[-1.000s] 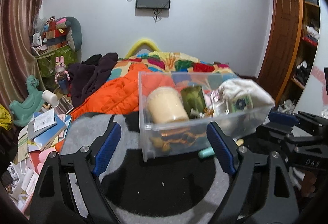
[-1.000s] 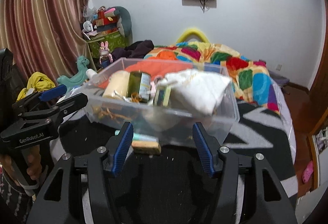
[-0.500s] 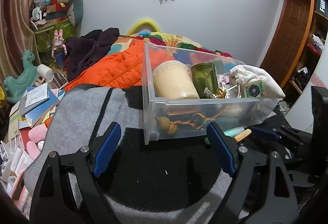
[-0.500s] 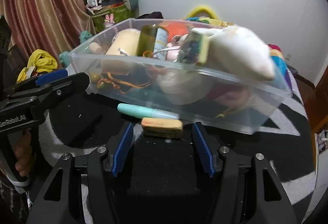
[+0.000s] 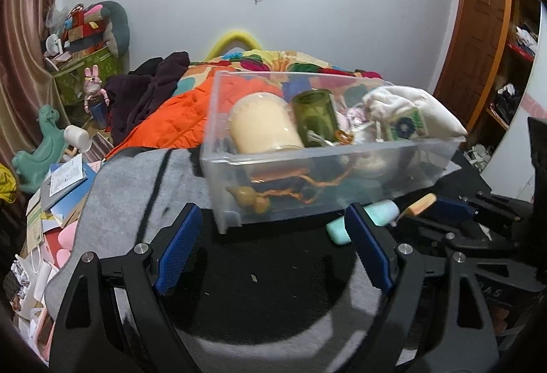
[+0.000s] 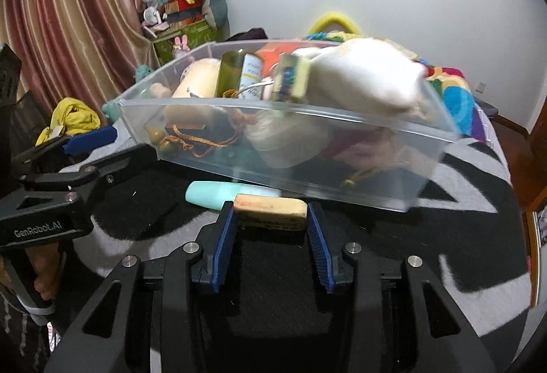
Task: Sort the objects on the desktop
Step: 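Grasp the tan bar with the right gripper while the left reaches the mint-green tube, then grasp the mint-green tube with the left gripper while the right carries the tan bar to the box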
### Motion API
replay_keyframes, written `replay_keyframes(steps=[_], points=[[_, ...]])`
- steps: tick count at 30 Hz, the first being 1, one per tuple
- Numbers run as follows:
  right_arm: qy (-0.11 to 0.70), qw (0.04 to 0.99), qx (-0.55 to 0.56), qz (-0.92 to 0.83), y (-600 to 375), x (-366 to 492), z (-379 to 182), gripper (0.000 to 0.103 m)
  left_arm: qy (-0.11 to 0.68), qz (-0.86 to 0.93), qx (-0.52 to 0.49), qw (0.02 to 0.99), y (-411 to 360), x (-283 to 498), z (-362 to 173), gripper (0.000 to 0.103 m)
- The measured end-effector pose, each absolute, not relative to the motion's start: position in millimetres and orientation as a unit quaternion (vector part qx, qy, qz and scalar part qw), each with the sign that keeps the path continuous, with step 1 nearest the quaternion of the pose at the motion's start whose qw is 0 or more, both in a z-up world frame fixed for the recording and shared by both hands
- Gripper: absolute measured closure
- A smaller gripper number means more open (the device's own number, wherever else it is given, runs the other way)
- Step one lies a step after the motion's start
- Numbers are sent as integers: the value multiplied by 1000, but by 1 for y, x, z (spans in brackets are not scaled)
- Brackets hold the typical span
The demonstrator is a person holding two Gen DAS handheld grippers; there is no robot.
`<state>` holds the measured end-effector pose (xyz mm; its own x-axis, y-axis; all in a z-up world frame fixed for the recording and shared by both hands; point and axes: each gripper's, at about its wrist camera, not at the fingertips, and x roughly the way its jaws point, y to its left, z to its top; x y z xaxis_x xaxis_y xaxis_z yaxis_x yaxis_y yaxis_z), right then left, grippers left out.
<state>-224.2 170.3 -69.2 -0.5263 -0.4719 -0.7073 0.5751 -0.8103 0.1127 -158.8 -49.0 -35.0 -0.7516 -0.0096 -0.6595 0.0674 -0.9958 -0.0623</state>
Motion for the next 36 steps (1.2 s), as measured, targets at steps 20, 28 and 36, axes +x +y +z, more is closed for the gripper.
replay_keyframes(steps=[20,28,36], points=[[58,242,325,-912,235,-200,-58,65,-41,-892,450,-21,39,-200,-58,17],[43,259,324,-909,240,-199,-61,65,31,-882,469,-18,34,-212,-64,17],[26,274,335,-901,241,-202,-68,65,57,-886,460,26,27,-218,-65,17]])
